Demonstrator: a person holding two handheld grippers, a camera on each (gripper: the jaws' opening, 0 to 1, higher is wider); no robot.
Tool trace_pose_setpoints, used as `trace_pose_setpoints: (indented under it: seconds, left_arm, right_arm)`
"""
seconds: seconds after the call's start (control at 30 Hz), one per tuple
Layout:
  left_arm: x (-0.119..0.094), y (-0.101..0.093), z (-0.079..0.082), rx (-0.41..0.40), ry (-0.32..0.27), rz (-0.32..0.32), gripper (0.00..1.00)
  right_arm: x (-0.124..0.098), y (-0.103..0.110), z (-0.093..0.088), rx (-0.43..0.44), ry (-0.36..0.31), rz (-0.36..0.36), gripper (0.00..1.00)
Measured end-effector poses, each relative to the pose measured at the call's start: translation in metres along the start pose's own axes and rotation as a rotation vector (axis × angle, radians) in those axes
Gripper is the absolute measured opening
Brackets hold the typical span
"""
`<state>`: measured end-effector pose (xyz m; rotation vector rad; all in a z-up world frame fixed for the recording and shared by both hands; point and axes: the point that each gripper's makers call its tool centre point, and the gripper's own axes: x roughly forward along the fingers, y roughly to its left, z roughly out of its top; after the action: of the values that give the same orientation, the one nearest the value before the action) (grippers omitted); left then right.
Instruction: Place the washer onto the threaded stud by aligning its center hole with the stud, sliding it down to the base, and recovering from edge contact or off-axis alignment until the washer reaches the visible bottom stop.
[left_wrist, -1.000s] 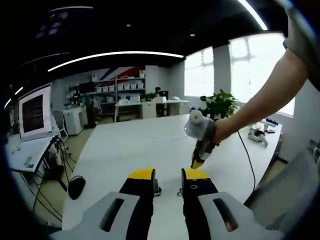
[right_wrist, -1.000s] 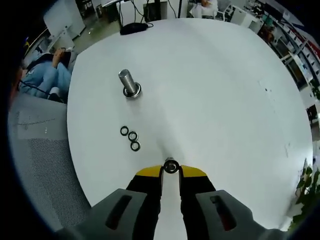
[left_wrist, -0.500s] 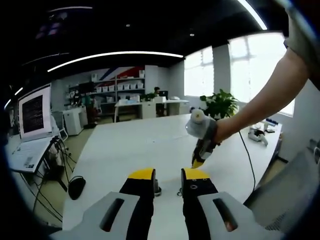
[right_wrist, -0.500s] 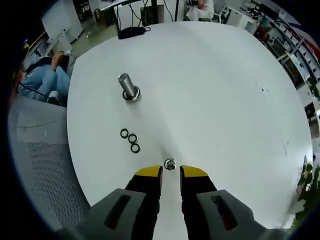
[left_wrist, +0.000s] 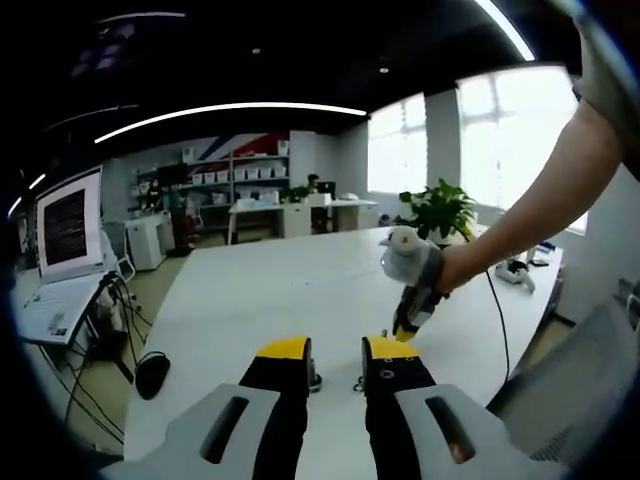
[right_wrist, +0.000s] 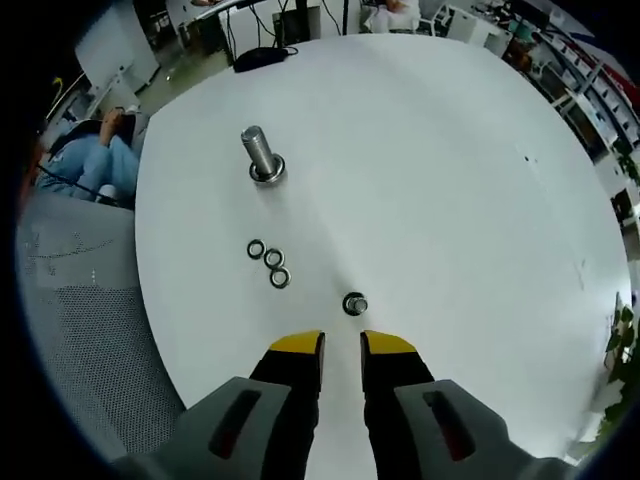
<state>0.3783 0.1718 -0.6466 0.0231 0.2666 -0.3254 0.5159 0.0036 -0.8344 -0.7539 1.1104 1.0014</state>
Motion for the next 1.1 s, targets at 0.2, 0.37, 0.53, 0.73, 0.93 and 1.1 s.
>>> trace_pose_setpoints:
  seconds: [0.2,0.37,0.53,0.73,0.93,1.1]
  left_arm:
    - [0.0,0.0,0.0,-0.001,0.002,-0.002,0.18]
    - [0.0,0.0,-0.001,-0.003,0.001,-0.004,0.18]
    - [0.0,0.0,0.0,-0.008,-0.002,-0.003,0.18]
    - [0.0,0.001,-0.001,-0.007,-0.001,-0.002,0.18]
    - [-0.001,0.002,0.0,-0.013,-0.006,0.004,0.18]
    - [-0.001,0.003,0.0,-0.012,-0.004,0.007,0.18]
  right_arm:
    - [0.006,0.01,0.0,0.004,0.005,0.014,0.17]
    - [0.01,0.018,0.006,0.006,-0.002,0.03,0.17]
    - [0.015,0.026,0.011,-0.001,-0.004,0.038,0.18]
    - [0.023,0.036,0.017,-0.013,-0.003,0.054,0.18]
    - [0.029,0.041,0.02,-0.03,0.001,0.062,0.18]
    - [0.036,0.044,0.02,-0.034,0.005,0.069,0.18]
